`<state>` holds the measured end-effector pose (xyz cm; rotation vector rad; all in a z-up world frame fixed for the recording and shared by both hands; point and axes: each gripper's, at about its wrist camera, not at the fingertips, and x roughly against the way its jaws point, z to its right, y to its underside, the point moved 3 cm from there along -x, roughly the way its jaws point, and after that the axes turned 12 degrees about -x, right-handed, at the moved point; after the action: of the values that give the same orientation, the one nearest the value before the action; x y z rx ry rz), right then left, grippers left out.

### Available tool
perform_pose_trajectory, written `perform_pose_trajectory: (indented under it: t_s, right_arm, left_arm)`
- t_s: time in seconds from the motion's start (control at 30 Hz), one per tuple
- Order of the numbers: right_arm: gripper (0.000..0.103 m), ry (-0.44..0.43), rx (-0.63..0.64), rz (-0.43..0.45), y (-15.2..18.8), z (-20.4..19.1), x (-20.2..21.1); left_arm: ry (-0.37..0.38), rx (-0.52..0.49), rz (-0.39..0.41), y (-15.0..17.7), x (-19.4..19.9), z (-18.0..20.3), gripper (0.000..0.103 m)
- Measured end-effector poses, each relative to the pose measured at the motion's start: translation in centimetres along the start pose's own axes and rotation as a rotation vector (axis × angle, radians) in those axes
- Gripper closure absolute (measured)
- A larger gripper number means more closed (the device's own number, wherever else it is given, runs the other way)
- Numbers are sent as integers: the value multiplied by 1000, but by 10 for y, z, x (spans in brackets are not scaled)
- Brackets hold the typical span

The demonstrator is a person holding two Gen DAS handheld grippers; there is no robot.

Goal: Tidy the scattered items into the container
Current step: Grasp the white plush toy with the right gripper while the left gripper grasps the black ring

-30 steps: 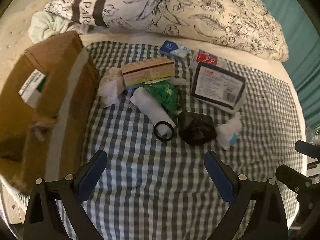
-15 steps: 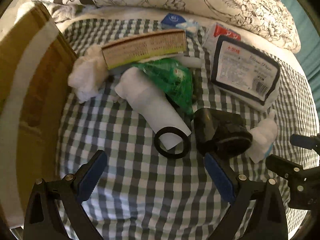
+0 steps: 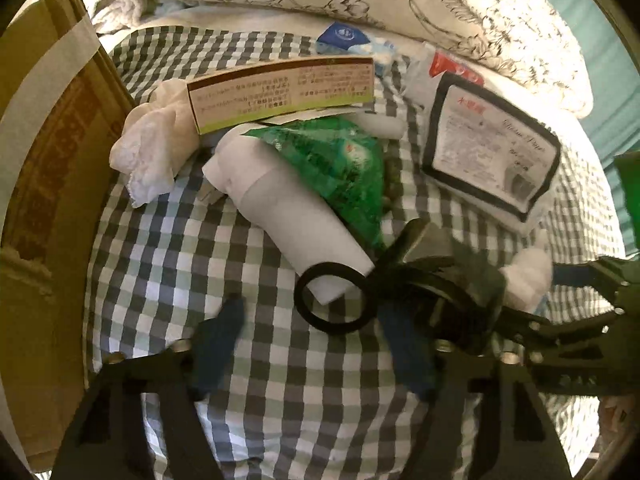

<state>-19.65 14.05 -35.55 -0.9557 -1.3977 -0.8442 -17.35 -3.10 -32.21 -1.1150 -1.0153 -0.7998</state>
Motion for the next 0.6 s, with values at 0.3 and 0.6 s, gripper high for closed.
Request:
perform_pose_trajectory:
  t_s: [0.3, 0.6]
  right_arm:
    - [49, -50, -9, -12, 11, 2, 14]
    - [49, -77, -50, 1, 24, 14, 41]
  left_arm:
    - [64, -24, 22, -4, 11, -3, 90]
    - [55, -10, 48, -5, 31, -12, 99]
